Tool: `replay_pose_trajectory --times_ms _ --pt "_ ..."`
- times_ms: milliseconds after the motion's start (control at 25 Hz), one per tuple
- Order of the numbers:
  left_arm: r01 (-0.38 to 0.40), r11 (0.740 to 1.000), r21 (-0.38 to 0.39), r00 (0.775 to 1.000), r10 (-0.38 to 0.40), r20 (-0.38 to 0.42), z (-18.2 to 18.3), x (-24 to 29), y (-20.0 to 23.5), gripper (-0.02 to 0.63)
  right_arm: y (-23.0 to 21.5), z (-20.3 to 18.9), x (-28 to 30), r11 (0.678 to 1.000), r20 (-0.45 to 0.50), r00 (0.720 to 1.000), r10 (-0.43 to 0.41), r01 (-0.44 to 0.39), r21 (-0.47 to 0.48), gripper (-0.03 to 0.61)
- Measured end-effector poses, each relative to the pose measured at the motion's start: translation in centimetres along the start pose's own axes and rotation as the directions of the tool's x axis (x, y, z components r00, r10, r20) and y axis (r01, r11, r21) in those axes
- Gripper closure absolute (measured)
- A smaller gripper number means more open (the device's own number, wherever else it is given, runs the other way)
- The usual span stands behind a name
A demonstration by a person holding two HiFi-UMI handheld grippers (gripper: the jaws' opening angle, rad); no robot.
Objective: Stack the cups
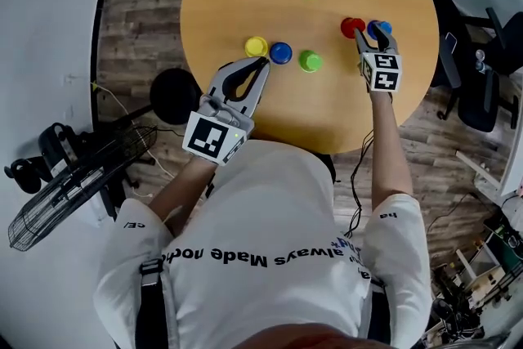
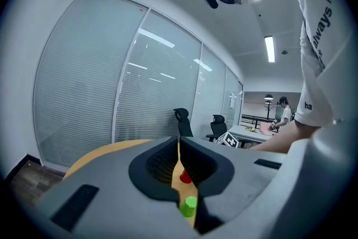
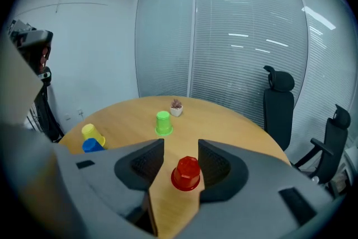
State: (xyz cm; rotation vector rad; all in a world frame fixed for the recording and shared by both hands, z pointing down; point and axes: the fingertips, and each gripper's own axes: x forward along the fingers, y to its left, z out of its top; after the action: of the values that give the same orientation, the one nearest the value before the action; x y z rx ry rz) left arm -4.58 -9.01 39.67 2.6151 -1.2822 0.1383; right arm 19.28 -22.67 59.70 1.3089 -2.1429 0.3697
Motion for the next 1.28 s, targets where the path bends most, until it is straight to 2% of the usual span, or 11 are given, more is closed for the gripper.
replay_pose_trajectory --times_ms 280,640,960,1280 --pt "-0.030 0.999 -0.025 0.999 0.030 -0.015 -0.1 -0.2 0.7 0.581 -1.5 -3.8 4.0 0.997 -0.095 0.995 0.011 -0.005 0.072 0.347" --pt "-0.081 0.995 -0.061 0.996 0.079 -0.030 -0.8 -1.2 1.8 0.581 -1.9 -6.2 7.2 0.983 -0.172 0.985 0.004 0.028 0.183 0.344" --pt "-0.117 0.990 -0.076 0.993 0.115 -0.030 -0.9 -2.3 2.9 0.581 -1.9 -6.7 7.9 0.981 -0.199 0.980 -0.023 0.061 0.186 0.339" --pt "-0.121 0.990 -0.077 0.993 0.120 -0.014 -0.7 -2.9 3.1 0.581 -1.0 -4.0 6.3 0.990 -0.158 0.987 -0.016 0.038 0.135 0.337"
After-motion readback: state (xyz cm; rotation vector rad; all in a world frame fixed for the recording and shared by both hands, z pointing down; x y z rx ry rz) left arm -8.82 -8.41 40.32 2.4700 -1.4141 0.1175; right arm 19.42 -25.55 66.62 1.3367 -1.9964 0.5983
